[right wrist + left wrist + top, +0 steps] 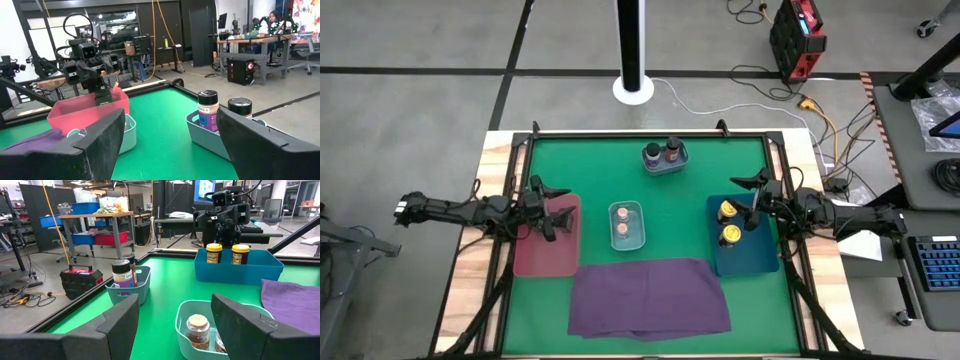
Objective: Sort spices by type
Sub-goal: Return to Home Position
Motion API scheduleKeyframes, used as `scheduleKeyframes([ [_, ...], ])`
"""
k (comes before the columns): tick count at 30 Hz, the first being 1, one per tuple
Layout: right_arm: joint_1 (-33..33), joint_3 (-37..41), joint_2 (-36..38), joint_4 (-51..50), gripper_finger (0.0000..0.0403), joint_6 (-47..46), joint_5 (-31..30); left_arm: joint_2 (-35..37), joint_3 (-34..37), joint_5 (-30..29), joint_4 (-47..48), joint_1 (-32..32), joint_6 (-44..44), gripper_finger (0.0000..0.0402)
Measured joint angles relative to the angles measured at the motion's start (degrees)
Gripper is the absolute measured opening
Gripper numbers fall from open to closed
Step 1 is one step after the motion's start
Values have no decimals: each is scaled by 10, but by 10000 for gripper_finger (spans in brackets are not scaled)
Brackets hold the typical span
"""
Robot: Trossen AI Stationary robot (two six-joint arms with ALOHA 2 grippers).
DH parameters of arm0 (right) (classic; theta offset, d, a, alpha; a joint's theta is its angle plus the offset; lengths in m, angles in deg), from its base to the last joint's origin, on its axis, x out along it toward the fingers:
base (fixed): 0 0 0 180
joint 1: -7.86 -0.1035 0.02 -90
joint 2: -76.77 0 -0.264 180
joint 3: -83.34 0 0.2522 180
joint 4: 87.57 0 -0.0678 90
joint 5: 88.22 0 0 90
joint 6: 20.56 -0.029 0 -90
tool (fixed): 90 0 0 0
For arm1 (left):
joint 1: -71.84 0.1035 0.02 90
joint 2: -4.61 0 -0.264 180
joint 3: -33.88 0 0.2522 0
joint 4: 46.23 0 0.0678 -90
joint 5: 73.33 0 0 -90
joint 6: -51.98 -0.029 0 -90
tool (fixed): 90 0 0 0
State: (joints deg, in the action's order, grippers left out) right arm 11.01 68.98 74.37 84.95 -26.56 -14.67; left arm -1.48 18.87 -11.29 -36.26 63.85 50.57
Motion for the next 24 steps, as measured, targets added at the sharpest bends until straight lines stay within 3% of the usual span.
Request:
scheduleKeyframes([
  [16,0,0,0,0,340,0,0,0,0,0,0,0,0,230],
  [24,0,0,0,0,338,0,0,0,0,0,0,0,0,230],
])
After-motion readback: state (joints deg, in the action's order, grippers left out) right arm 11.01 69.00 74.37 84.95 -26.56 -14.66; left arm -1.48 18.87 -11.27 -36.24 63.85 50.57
